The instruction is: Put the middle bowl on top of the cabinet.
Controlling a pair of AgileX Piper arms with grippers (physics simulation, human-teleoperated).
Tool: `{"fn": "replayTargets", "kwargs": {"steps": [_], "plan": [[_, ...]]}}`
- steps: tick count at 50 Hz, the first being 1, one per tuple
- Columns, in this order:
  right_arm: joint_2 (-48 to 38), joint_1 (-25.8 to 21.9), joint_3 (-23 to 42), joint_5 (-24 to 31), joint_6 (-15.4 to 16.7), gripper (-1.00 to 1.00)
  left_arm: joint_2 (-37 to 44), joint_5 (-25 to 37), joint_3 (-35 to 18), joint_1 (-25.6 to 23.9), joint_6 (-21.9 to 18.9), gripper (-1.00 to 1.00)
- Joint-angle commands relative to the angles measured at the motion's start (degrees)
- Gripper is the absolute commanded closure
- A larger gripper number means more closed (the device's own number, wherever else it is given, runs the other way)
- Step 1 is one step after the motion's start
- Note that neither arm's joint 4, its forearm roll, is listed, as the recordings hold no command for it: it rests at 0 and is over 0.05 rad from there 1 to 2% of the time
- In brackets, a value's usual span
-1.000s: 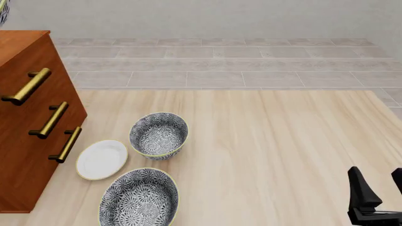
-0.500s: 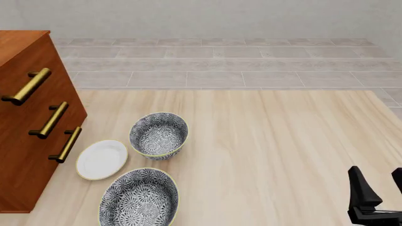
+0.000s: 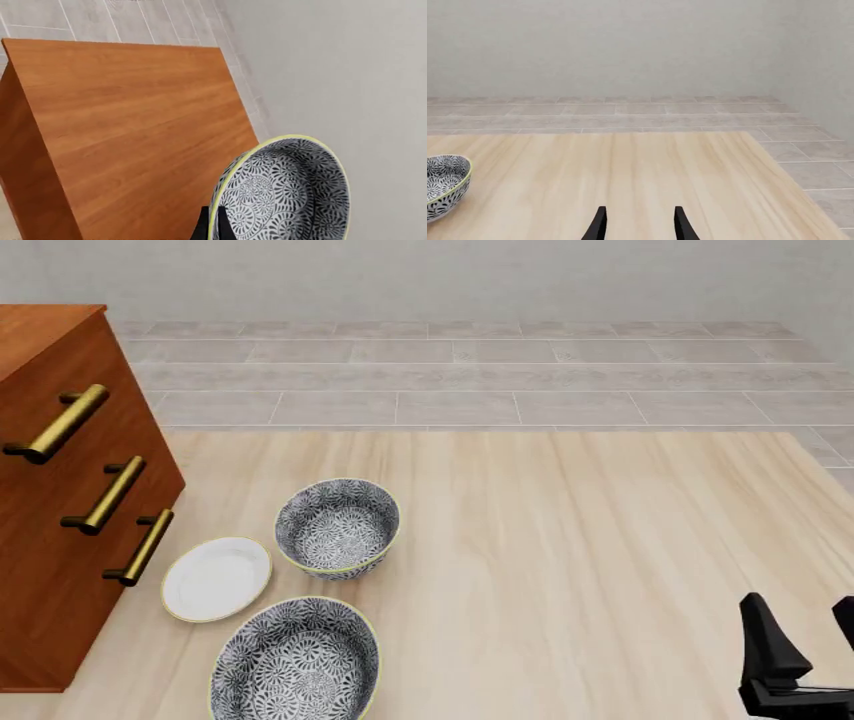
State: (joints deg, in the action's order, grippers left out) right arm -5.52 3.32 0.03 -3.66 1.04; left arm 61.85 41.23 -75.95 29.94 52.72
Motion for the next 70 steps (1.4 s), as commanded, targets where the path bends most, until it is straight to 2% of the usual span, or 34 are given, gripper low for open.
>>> {"fn": "replayTargets", "kwargs": {"steps": [1,13,21,25,32,43,46,49,60,70], "plan": [[-0.3,-0.1,0.0,-0.2,0.1,-1.00,-0.5,1.0,-1.5,0.6,2.2,1.00],[0.7,0.1,0.0,0.6,0.0,-1.00,0.8,1.9,-2.9,2.4,3.4,1.00],[0.8,0.1,0.0,0.6,0.0,-1.00,3.6,3.8,-6.5,5.6,1.0,1.00],[1.0,0.2,0.0,0.7,-0.1,-1.00,4.2,3.3,-5.4,6.2,2.2,1.00],[1.0,0.1,0.0,0.9,-0.2,-1.00,6.0,5.1,-8.8,7.2,1.0,1.00],[0.7,0.2,0.0,0.5,-0.2,-1.00,7.7,5.1,-8.3,6.5,1.7,1.00],[0.5,0.2,0.0,0.4,-0.2,-1.00,8.1,4.5,-6.4,6.1,3.9,1.00],[0.6,0.2,0.0,0.4,-0.2,-1.00,8.7,4.6,-6.2,7.1,4.3,1.00],[1.0,0.1,0.0,1.1,0.1,-1.00,10.3,6.2,-6.3,5.5,6.0,1.00],[-0.1,0.6,0.0,0.0,0.1,-1.00,12.6,6.7,-6.6,6.4,5.7,1.00]]}}
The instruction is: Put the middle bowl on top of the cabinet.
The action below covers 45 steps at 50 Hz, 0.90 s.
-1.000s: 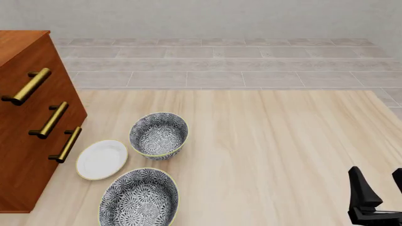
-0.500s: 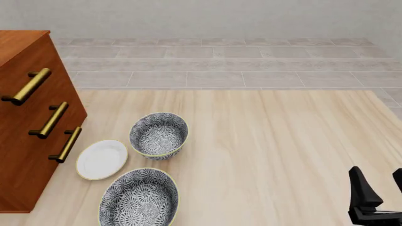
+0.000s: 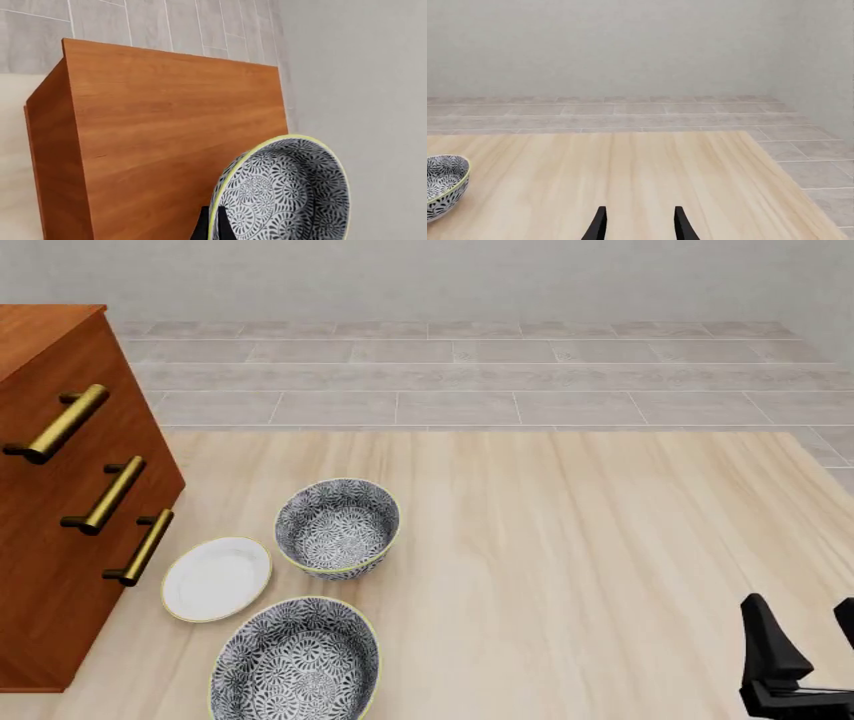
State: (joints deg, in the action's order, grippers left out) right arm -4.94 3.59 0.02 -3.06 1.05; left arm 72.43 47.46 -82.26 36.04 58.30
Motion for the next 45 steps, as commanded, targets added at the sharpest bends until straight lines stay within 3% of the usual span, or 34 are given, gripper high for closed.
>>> {"fn": "replayTargets", "kwargs": {"steps": [1,25,27,28,31,45], "plan": [[-0.8,0.3,0.0,-0.8,0.1,-1.00,2.0,0.4,0.0,0.2,0.4,1.00],[-0.7,0.5,0.0,-0.8,-0.1,-1.00,3.6,0.9,-0.8,3.1,-1.1,1.00],[-0.8,0.6,0.0,-0.8,-0.1,-1.00,3.6,0.8,-1.4,6.2,-2.0,1.00],[-1.0,0.7,0.0,-1.0,-0.1,-1.00,3.7,1.0,-2.2,6.9,-2.6,-1.00],[-1.1,0.6,0.0,-1.1,-0.1,-1.00,3.2,0.6,-1.8,4.9,-1.7,-1.00],[-0.6,0.4,0.0,-0.4,-0.1,-1.00,2.1,0.4,-2.9,4.0,-1.4,-1.00]]}}
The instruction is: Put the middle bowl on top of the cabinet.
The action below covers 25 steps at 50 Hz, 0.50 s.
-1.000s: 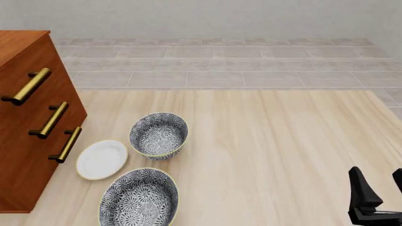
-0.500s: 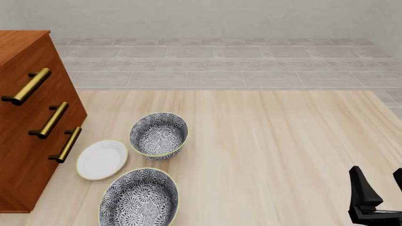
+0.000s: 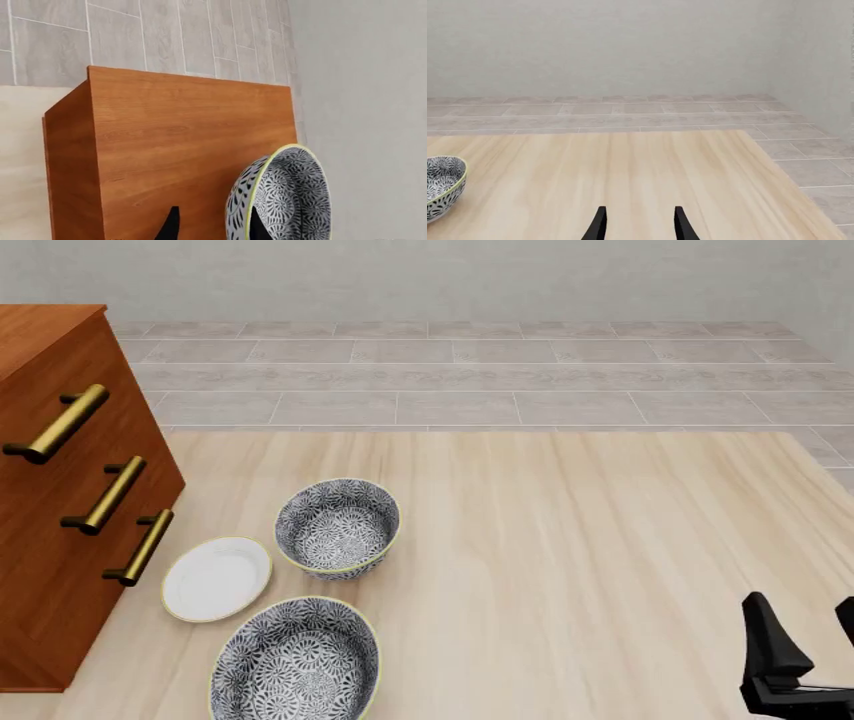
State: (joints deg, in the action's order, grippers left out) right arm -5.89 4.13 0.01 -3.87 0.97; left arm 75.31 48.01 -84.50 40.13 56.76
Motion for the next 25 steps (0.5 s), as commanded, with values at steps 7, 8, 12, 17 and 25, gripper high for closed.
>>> {"fn": "replayTargets", "kwargs": {"steps": [7,8,12,17,25], "plan": [[0.6,-0.1,0.0,0.7,0.1,-1.00,-2.5,-0.9,-0.5,-2.1,1.2,-1.00],[0.6,-0.1,0.0,0.7,0.1,-1.00,-2.7,-1.0,-0.8,-2.0,1.0,-1.00],[0.7,-0.1,0.0,0.7,0.2,-1.00,-3.5,-1.6,-0.3,-3.2,1.3,-1.00],[0.5,0.0,0.0,0.4,0.1,-1.00,-4.3,-1.7,-0.3,-3.7,1.5,-1.00],[-0.4,0.0,0.0,-0.4,0.1,-1.00,-5.9,-1.8,-0.6,-4.6,1.5,-1.00]]}}
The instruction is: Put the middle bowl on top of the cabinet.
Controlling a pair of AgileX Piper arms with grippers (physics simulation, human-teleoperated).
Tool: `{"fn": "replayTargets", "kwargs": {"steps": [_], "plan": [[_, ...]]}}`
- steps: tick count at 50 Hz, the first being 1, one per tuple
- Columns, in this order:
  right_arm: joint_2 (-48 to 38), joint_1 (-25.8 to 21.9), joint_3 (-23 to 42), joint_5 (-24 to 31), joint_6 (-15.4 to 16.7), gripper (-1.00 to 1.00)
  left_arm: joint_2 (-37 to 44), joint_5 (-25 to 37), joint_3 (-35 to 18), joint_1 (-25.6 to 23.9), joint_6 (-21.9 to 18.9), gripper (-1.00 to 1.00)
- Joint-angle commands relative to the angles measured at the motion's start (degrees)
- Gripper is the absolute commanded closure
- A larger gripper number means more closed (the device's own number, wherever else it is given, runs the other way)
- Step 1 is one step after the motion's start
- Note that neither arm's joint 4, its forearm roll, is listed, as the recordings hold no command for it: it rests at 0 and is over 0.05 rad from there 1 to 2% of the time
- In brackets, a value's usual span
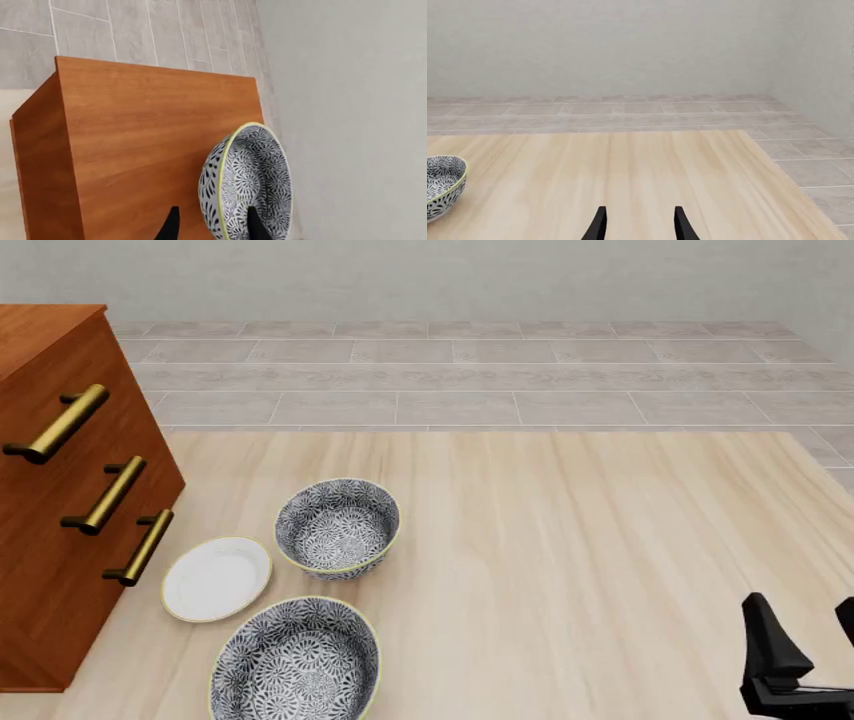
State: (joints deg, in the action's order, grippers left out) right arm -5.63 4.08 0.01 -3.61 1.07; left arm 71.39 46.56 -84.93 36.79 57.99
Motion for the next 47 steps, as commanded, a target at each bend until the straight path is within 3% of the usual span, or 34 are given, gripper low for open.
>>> {"fn": "replayTargets", "kwargs": {"steps": [1,47], "plan": [[-0.6,0.1,0.0,-0.7,0.0,-1.00,-1.9,-0.3,-0.2,-1.2,0.3,-1.00],[-0.5,0.6,0.0,-0.7,0.1,-1.00,-14.1,-7.4,3.2,-5.8,-1.4,-1.00]]}}
